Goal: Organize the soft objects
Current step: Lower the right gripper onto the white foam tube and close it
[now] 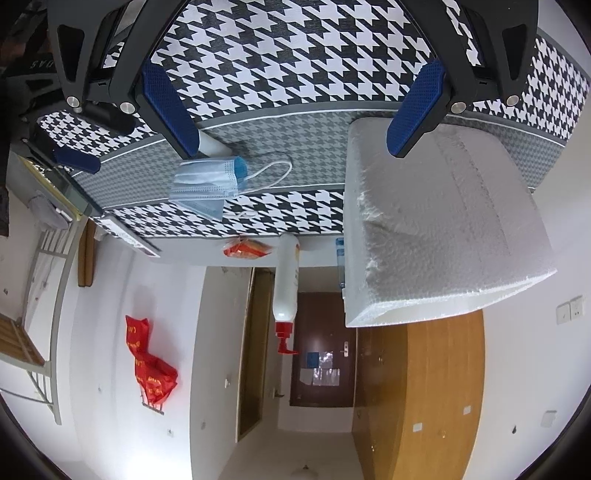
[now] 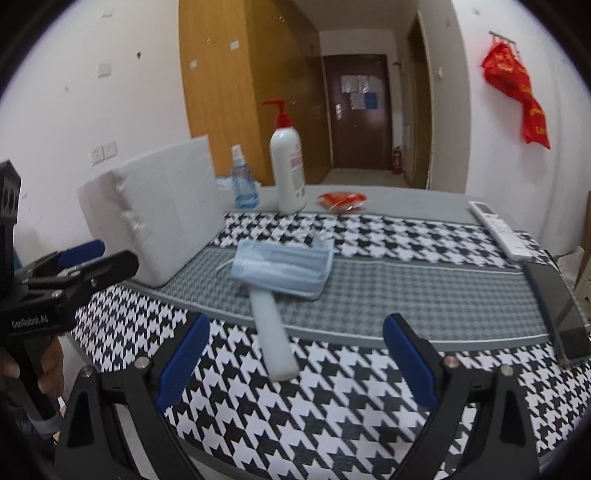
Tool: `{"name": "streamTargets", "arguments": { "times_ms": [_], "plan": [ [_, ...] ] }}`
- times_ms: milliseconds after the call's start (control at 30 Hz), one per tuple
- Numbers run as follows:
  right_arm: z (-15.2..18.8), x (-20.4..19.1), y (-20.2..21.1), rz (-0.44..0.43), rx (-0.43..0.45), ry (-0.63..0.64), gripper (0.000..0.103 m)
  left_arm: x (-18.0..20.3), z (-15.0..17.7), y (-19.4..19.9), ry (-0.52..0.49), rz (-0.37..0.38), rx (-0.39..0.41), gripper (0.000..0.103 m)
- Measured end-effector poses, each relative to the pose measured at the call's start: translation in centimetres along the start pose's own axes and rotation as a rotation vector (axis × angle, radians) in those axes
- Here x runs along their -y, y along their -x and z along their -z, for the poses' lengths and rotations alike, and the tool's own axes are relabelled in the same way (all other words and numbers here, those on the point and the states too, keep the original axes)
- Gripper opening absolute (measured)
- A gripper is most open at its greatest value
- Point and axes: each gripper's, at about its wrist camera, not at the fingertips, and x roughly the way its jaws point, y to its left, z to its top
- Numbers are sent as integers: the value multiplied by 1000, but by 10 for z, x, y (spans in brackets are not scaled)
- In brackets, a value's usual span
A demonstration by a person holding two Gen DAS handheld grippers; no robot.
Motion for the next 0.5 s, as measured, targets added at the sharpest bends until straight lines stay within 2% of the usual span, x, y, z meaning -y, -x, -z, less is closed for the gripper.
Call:
{"name": "streamTargets", "arguments": {
  "times_ms": [133,267,433,500],
  "plan": [
    [3,-5,-7,-31,-37,30,88,-3,1,-3,9,-8,-12,102],
    [8,-8,-19,-47,-100,48,73,-2,-1,-8,2,-16,-27,102],
    [8,-12,-24,-83,-137,72,70,-4,-2,-12,11,-21,-35,102],
    [8,-14,-26,-99,-156,87,61,-6,-1,-16,19,-16,-50,102]
  ]
}}
